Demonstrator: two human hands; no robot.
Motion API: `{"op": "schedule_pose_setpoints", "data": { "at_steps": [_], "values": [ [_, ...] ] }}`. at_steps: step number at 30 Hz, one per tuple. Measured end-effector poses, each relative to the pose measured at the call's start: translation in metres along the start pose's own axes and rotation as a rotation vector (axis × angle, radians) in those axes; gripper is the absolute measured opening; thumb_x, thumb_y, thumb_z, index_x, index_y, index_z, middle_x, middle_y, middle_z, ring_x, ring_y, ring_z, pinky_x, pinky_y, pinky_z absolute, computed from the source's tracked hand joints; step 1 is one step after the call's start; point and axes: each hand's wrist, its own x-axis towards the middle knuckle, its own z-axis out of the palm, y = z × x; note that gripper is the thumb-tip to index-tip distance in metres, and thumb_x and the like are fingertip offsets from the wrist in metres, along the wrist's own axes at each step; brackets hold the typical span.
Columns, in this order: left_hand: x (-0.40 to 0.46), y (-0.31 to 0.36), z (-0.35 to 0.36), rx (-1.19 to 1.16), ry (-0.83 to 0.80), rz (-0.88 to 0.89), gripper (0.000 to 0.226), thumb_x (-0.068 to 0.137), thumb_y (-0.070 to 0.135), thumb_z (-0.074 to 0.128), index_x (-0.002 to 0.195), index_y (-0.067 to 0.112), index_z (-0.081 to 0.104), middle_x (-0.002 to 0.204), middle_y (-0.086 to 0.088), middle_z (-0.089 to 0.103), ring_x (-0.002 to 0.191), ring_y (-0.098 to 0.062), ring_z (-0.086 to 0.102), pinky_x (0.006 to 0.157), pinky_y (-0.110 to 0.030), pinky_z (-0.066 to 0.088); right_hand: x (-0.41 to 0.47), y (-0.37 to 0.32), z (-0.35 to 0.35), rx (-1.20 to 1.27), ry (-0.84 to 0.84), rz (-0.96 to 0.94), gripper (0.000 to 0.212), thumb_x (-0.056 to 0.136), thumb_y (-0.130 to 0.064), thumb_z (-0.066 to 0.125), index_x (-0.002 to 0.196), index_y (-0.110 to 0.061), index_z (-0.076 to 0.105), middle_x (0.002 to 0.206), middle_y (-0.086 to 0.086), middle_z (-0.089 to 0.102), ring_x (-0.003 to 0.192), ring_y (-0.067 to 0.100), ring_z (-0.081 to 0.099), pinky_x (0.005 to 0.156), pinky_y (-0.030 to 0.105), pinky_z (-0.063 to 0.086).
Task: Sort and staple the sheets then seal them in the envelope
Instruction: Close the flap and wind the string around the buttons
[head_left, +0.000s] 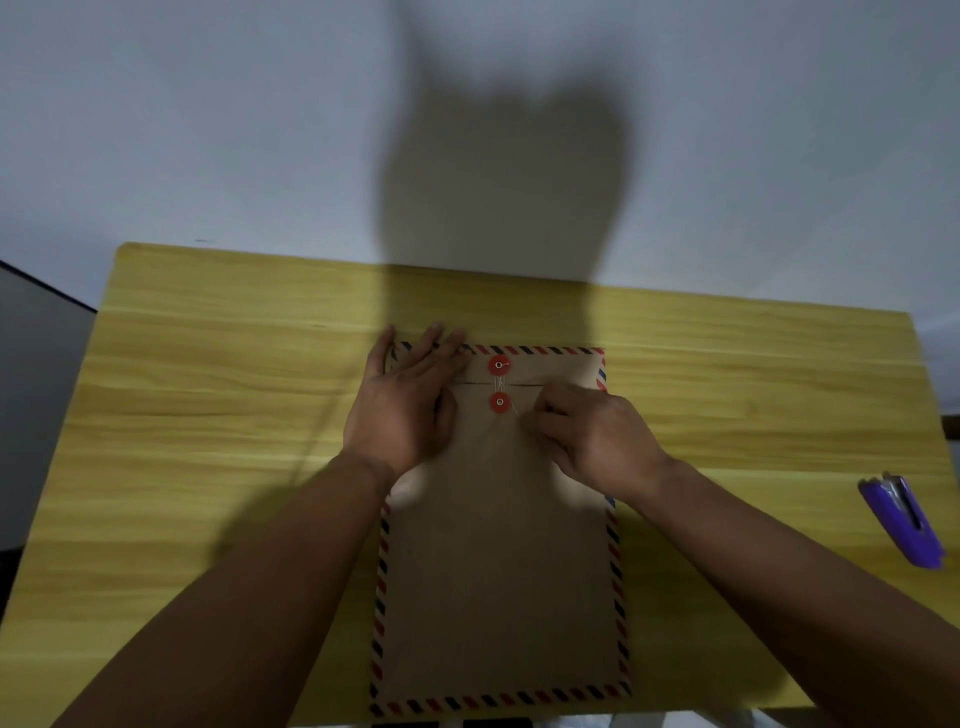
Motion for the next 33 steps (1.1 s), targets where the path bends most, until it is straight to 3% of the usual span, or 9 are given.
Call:
{"op": "schedule_pose_setpoints", "data": {
  "at_steps": [3, 8, 13, 17, 23, 26, 29, 33],
  "values": [
    [0.001, 0.0, 0.0, 0.009, -0.004, 0.002, 0.048, 0.095, 0.019, 0.048, 0.139, 0.017, 0.066, 0.156, 0.002, 0.053, 0.152, -0.018, 0.04, 0.124, -0.062, 0.021, -0.003, 0.0, -0.001, -0.03, -0.003, -0.064, 0.023, 0.072, -0.004, 0.075, 0.092, -0.015, 0.076, 0.086, 0.003, 0.064, 0.069, 0.024, 0.059, 0.056, 0.03, 0.04],
    [0.0, 0.001, 0.0, 0.006, 0.006, 0.001, 0.048, 0.096, 0.02, 0.046, 0.139, 0.017, 0.066, 0.156, 0.002, 0.053, 0.152, -0.018, 0.04, 0.124, -0.063, 0.021, -0.001, -0.007, 0.003, -0.04, 0.026, -0.098, 0.009, 0.084, -0.008, 0.068, 0.089, -0.014, 0.074, 0.086, 0.003, 0.063, 0.065, 0.023, 0.056, 0.055, 0.032, 0.041],
    [0.0, 0.0, 0.0, 0.028, -0.017, 0.003, 0.048, 0.096, 0.021, 0.045, 0.14, 0.019, 0.065, 0.158, 0.003, 0.051, 0.153, -0.017, 0.039, 0.125, -0.062, 0.02, 0.021, -0.024, 0.012, -0.105, 0.028, -0.096, 0.011, 0.079, -0.015, 0.081, 0.089, -0.013, 0.076, 0.092, 0.005, 0.071, 0.068, 0.023, 0.067, 0.055, 0.032, 0.044],
    [0.0, 0.0, 0.0, 0.036, -0.017, 0.016, 0.049, 0.095, 0.023, 0.044, 0.14, 0.018, 0.065, 0.158, 0.002, 0.052, 0.152, -0.019, 0.04, 0.125, -0.062, 0.02, 0.051, -0.023, 0.01, -0.13, -0.085, -0.102, 0.013, 0.078, -0.011, 0.082, 0.08, -0.012, 0.069, 0.084, 0.008, 0.065, 0.052, 0.028, 0.062, 0.045, 0.027, 0.027],
    [0.0, -0.003, 0.002, 0.058, -0.015, 0.022, 0.051, 0.093, 0.023, 0.048, 0.143, 0.02, 0.06, 0.158, 0.001, 0.051, 0.151, -0.02, 0.041, 0.124, -0.063, 0.021, 0.087, -0.021, -0.002, -0.175, -0.162, -0.197, 0.009, 0.077, -0.011, 0.08, 0.083, -0.012, 0.073, 0.086, 0.006, 0.068, 0.053, 0.028, 0.064, 0.043, 0.026, 0.024],
    [0.001, -0.002, 0.001, 0.071, -0.01, 0.025, 0.052, 0.092, 0.023, 0.046, 0.141, 0.018, 0.063, 0.156, 0.0, 0.054, 0.15, -0.022, 0.044, 0.122, -0.065, 0.025, 0.094, -0.014, -0.011, -0.178, -0.184, -0.131, 0.005, 0.085, -0.021, 0.073, 0.087, -0.017, 0.071, 0.089, 0.002, 0.066, 0.063, 0.028, 0.067, 0.047, 0.028, 0.027],
    [0.001, -0.001, 0.0, 0.075, -0.005, 0.02, 0.052, 0.091, 0.022, 0.046, 0.139, 0.017, 0.066, 0.155, -0.001, 0.056, 0.149, -0.021, 0.045, 0.121, -0.065, 0.027, 0.094, -0.003, -0.014, -0.153, -0.212, -0.019, 0.021, 0.099, -0.036, 0.055, 0.1, -0.021, 0.069, 0.101, 0.0, 0.063, 0.084, 0.028, 0.068, 0.056, 0.033, 0.032],
    [0.001, 0.0, -0.002, 0.065, -0.03, 0.015, 0.053, 0.091, 0.023, 0.046, 0.14, 0.018, 0.065, 0.155, 0.0, 0.055, 0.15, -0.021, 0.044, 0.122, -0.065, 0.026, 0.095, 0.003, -0.009, -0.031, -0.173, 0.032, 0.023, 0.096, -0.04, 0.058, 0.096, -0.022, 0.072, 0.096, -0.002, 0.064, 0.085, 0.024, 0.067, 0.06, 0.035, 0.045]
  ]
}}
